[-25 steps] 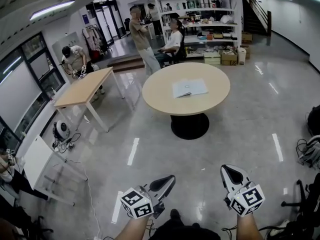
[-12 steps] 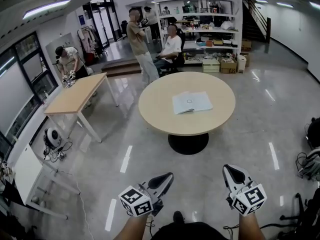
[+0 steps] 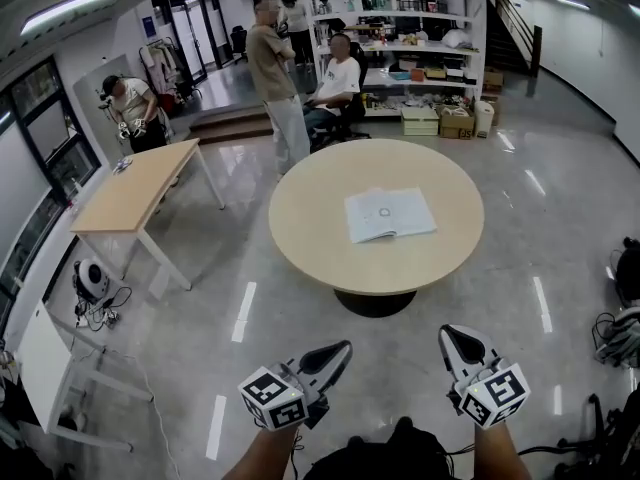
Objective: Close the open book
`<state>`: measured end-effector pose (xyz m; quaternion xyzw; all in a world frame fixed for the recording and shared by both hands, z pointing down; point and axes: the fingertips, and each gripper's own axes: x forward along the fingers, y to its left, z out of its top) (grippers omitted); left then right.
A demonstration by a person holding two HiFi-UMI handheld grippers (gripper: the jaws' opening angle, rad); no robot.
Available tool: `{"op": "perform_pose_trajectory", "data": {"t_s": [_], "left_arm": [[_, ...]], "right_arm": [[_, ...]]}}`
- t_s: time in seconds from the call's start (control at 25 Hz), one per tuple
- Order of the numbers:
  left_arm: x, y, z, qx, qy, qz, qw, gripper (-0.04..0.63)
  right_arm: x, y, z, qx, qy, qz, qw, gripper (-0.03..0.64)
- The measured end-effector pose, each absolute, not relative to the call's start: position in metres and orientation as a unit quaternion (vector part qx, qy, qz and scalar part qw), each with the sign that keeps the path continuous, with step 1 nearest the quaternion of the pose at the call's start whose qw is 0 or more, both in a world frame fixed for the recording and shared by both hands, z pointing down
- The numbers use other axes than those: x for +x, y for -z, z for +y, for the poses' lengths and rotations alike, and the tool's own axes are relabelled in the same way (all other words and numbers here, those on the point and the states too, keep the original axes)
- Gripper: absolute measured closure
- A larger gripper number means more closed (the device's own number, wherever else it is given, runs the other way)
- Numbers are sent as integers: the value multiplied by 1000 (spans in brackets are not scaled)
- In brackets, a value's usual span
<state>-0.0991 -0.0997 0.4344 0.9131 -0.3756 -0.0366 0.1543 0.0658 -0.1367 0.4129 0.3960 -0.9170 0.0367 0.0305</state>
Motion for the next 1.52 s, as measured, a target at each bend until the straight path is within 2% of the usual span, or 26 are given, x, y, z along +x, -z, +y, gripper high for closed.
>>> {"op": "perform_pose_trajectory", "data": {"t_s": [0.28, 0.6, 0.96, 1.28, 1.4, 1.52], "left_arm": [[-107, -447, -195, 903, 33, -397, 163, 606], [-96, -434, -325, 892, 16, -430, 139, 606], [-93, -434, -407, 880, 16, -449, 155, 606], [-126, -466, -461, 874, 25, -446, 190, 606], [-146, -491, -485, 872, 21, -441, 212, 606], [-161, -520, -503, 868, 6, -429, 249, 606]], "right_arm": [[58, -427, -239, 384, -52, -922, 20, 617], [58, -414, -374, 347, -20, -938, 21, 617], [55, -426, -471, 330, -30, -943, 34, 617], [22, -457, -525, 341, -23, -937, 76, 615], [-3, -487, -546, 338, -23, -934, 118, 563], [-29, -520, -559, 329, 2, -925, 190, 523]]}}
